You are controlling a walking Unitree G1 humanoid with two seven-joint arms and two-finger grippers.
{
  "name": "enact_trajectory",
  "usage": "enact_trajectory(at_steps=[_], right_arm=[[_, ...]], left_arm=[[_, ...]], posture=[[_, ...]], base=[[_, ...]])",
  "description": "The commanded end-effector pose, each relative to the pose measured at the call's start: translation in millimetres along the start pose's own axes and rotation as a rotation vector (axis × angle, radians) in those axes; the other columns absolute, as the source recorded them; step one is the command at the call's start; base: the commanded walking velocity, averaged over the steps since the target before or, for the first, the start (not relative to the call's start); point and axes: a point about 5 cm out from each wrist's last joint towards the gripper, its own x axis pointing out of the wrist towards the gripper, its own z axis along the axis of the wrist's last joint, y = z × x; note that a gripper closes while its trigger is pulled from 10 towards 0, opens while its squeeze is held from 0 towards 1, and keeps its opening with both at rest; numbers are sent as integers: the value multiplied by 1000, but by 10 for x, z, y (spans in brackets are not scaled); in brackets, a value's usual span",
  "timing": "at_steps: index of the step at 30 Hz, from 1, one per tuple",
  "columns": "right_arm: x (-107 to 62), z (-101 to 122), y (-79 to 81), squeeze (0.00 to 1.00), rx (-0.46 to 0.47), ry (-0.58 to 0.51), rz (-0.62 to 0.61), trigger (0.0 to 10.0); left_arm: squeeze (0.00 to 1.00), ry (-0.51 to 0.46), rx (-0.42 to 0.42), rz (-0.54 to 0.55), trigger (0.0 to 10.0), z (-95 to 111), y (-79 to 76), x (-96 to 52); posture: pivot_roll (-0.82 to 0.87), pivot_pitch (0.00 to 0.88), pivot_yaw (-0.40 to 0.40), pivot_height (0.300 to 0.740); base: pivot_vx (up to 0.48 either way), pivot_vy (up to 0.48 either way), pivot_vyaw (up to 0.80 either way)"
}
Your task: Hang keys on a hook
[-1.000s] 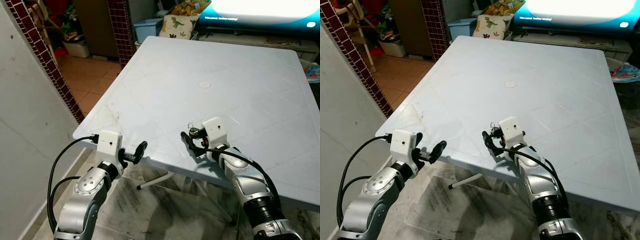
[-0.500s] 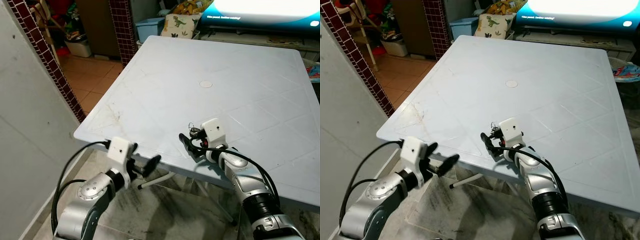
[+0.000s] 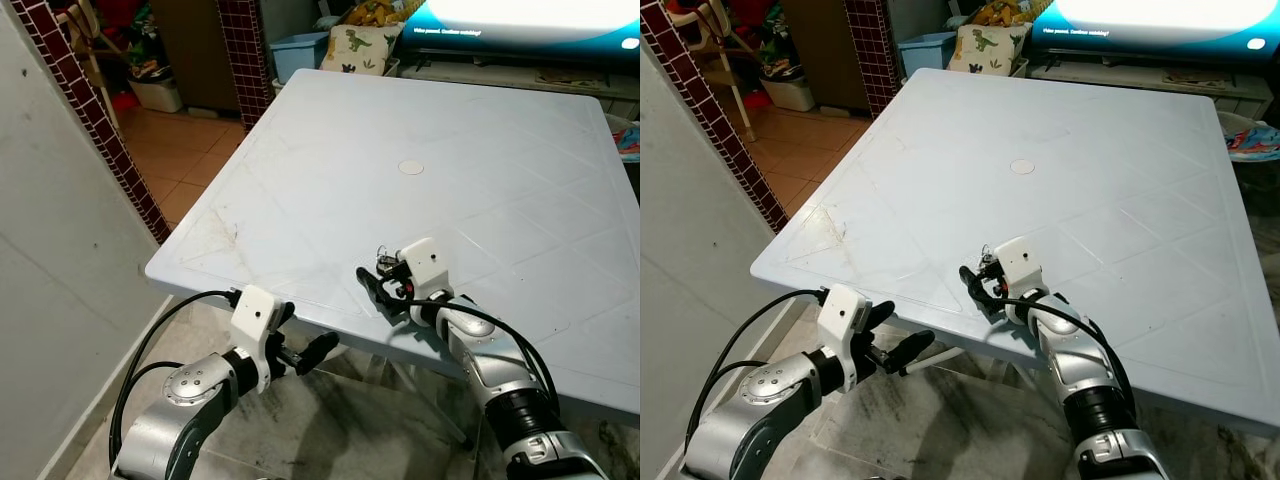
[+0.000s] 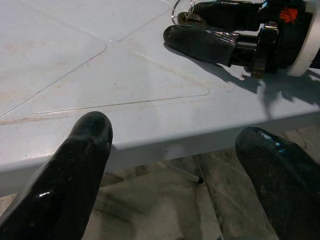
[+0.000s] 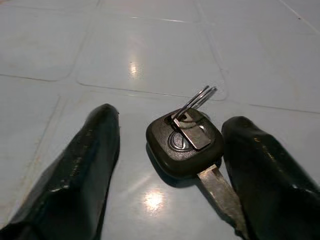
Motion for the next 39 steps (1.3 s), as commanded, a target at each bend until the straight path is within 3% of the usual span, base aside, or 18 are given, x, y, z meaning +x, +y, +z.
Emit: enact_trajectory(at_steps=[1, 7, 31, 37, 39], right_arm=[[-14, -196, 139, 0, 13, 89, 48, 0], [-11, -219, 120, 0, 25, 94, -12, 0], [-7, -240, 130, 0, -5, 117, -30, 0], [-16, -232, 37, 0, 2, 129, -108, 0], [-39, -121, -106, 0, -34, 71, -232, 0]], left_arm=[[0, 5, 7, -7, 10000, 4, -6, -20], [0, 1, 10, -4, 10000, 8, 0, -9], [0, 17, -43, -8, 10000, -49, 13, 19], [0, 12, -53, -6, 10000, -47, 16, 27], [0, 10, -55, -5, 10000, -45, 16, 29]], posture=[[28, 96, 75, 740], [20, 98, 76, 740], [12, 98, 68, 740], [11, 97, 67, 740], [12, 97, 67, 740]], base=[[0, 0, 0], [0, 0, 0], [0, 0, 0], [0, 0, 0], [0, 0, 0]])
